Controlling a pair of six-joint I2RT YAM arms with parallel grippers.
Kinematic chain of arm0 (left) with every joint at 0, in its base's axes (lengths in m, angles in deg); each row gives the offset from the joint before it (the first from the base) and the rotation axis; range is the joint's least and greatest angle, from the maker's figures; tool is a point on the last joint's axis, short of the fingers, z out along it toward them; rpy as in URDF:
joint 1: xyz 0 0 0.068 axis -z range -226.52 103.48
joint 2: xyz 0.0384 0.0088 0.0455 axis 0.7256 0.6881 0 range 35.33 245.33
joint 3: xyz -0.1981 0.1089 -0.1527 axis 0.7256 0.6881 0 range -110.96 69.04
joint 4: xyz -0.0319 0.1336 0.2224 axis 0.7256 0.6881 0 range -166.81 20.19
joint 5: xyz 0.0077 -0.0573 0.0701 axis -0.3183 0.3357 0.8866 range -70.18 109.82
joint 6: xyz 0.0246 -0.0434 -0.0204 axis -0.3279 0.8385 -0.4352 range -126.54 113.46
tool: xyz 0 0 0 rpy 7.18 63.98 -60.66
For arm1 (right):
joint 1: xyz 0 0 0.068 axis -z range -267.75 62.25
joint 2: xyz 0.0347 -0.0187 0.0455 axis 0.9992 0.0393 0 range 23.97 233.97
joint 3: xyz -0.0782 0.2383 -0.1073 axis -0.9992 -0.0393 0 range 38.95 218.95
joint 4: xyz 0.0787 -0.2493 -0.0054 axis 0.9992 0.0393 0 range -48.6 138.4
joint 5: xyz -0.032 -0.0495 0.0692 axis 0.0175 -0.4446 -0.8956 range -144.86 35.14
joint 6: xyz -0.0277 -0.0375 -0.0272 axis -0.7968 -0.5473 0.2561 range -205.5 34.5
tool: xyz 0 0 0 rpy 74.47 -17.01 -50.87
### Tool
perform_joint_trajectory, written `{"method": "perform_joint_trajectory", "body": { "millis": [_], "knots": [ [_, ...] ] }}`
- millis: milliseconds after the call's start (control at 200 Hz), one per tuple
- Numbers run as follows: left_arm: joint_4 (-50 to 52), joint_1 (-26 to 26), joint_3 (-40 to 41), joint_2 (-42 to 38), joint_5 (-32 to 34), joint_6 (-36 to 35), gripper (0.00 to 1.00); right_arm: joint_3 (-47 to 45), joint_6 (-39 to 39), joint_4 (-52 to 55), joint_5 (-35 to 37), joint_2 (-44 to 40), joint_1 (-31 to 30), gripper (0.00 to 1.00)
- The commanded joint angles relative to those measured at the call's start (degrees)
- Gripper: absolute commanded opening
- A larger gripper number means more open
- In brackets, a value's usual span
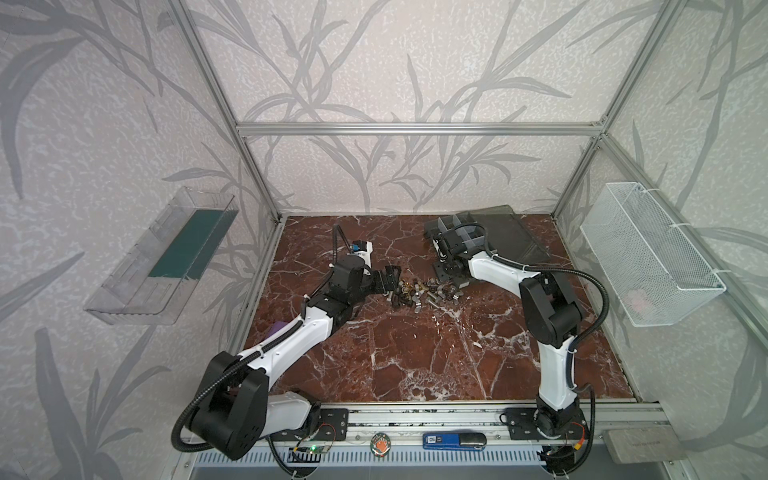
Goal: Sort the screws and nuts into containers
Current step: Move the container to the top-right of the table.
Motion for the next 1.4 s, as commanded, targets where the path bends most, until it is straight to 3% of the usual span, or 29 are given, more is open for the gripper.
{"method": "perform_joint_trajectory", "body": {
  "millis": [0, 165, 235, 495, 725, 1135, 1400],
  "knots": [
    [2.65, 0.45, 0.51, -1.17, 1.02, 0.35, 0.99, 1.00, 1.09, 2.80, -0.19, 1.26, 1.12, 0.48],
    [2.74, 1.47, 0.79, -1.42, 1.99, -0.12, 0.99, 0.23, 1.36, 2.08, 0.09, 1.76, 2.09, 0.39],
    [2.91, 1.92, 0.47, -0.91, 2.08, -0.24, 0.99, -0.47, 1.64, 1.70, -0.06, 1.39, 2.67, 0.28],
    [3.57, 4.43, -1.28, 0.81, 2.99, -1.43, 0.99, -4.63, 2.15, 0.15, -0.59, -2.00, 4.63, 0.10],
    [3.87, 6.15, -2.59, 2.04, 3.89, -2.26, 0.99, -10.44, 3.41, -1.60, -0.66, -7.52, 6.51, 0.04],
    [4.23, 8.27, -3.77, 3.36, 4.31, -3.32, 0.99, -21.88, 6.91, -3.03, -1.80, -16.35, 7.73, 0.05],
    [4.32, 8.52, -3.04, 2.16, 4.63, -3.41, 0.99, -28.45, 10.43, -4.57, -6.54, -19.63, 6.29, 0.04]
  ]
}}
